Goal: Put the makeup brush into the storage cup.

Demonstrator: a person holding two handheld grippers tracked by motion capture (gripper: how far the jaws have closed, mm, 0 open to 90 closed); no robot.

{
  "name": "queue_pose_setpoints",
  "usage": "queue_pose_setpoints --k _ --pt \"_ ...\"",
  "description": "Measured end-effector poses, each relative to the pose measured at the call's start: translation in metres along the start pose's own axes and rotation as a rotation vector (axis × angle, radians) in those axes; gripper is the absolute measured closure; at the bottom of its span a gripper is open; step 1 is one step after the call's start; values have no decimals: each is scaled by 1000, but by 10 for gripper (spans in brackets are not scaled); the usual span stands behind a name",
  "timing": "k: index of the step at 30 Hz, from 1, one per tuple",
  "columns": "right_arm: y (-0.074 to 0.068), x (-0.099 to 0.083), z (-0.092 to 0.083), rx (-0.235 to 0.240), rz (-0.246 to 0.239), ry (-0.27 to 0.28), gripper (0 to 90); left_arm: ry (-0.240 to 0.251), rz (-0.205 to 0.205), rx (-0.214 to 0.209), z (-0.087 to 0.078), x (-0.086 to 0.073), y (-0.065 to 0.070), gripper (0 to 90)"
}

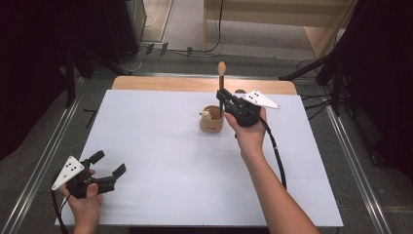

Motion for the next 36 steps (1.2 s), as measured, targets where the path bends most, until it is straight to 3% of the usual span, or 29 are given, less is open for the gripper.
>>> queue_pose_setpoints --k 19,28,36 --pt "11 -27 22 -22 -27 -4 800 19 -8 -1 -3 3 -1 17" --pt "13 -40 27 -33 -28 -39 799 22 -12 0 -5 4 -2 17" --pt "11 -54 29 -27 -77 -91 799 27 -20 4 -6 4 -4 18"
Point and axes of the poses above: each handheld gripper's, and its own axes: z roughly forward along the jaws, x roughly out of its top, y roughly to its right, the point moved 4 cm from there along z, roughly forward along the jaws, and after that the axes turned 8 degrees about y, right-handed, at the moved point
